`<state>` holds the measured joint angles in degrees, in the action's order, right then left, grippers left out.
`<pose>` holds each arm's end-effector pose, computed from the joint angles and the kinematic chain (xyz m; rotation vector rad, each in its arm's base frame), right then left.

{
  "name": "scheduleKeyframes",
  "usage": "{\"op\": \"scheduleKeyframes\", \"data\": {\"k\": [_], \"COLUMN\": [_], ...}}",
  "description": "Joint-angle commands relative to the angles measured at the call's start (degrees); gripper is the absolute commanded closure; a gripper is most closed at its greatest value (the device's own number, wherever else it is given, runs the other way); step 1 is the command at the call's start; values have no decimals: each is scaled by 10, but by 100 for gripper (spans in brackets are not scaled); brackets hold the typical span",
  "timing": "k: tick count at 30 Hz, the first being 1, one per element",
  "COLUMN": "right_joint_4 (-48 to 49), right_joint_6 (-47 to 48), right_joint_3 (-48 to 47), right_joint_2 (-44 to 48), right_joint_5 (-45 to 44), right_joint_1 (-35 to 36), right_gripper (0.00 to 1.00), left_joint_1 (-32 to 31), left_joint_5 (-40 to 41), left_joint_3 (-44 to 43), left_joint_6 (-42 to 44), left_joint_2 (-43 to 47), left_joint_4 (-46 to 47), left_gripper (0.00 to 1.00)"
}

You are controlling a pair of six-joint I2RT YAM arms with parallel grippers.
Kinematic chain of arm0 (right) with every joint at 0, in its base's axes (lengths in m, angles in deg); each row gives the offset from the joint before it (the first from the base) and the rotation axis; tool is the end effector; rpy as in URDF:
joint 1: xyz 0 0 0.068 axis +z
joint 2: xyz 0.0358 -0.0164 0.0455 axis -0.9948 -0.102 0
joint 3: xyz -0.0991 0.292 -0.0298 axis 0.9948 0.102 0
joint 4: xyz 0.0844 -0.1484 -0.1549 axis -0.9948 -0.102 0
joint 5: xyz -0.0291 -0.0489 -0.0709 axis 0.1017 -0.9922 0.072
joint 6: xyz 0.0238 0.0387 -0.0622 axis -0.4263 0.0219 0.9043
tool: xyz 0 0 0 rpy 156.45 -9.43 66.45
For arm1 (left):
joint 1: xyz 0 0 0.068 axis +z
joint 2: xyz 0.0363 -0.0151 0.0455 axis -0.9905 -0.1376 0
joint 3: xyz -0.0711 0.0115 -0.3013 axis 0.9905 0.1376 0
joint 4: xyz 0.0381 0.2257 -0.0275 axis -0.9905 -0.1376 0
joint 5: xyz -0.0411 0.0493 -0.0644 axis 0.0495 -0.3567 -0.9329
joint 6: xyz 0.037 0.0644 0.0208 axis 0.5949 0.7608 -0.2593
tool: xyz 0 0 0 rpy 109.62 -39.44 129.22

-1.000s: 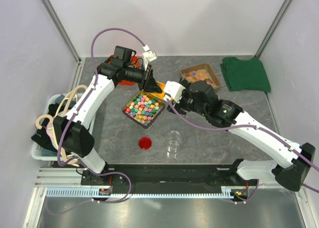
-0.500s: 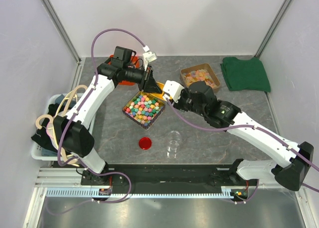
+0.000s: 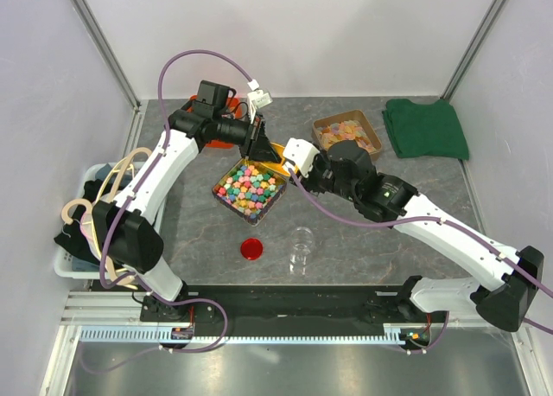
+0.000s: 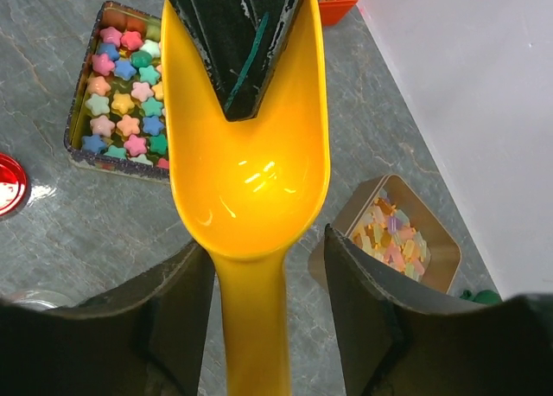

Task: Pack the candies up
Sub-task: Adjust the spatula.

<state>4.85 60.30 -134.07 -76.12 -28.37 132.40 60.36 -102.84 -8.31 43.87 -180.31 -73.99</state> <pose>0.1770 0.1924 0.3937 -1.1897 1.5786 0.1715 0.2871 -0.1750 0.3961 1.0727 1.9301 -1.2987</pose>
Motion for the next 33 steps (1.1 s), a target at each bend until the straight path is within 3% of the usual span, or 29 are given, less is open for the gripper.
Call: {"op": "scheduleKeyframes", "data": {"k": [1,4,16,21,25,28,33], "right_joint_4": [38,43,46,48,49,49,43], "right_joint_6": [-15,-20,-34,-33,-29,-30,-31], "right_joint_3": [-10,-10,-37,-33,-26,-21,-24], "right_joint_2": [-1,-6,-27,-23,-10,8,30], "right_joint_5": [7,3,-16,-30,-33,-30,-6], "right_joint_1": [-1,-1,-1,-2,-1,-1,-1], "right_gripper": [43,50,96,100,100,100,100], "left_joint_1": [-3,-2,-3,-2,-1,-1,-1], "left_joint_5": [-26,-27,-25,-13,22,45,59], "left_joint_3": [0,-2,-1,-3,-11,-16,-14], "left_joint_6": [11,10,10,10,11,11,8], "left_joint_2": [5,4,4,2,-2,-11,-27], "left_joint_4": [0,0,0,0,0,0,0], "left_gripper": [98,98,97,87,52,44,44]}}
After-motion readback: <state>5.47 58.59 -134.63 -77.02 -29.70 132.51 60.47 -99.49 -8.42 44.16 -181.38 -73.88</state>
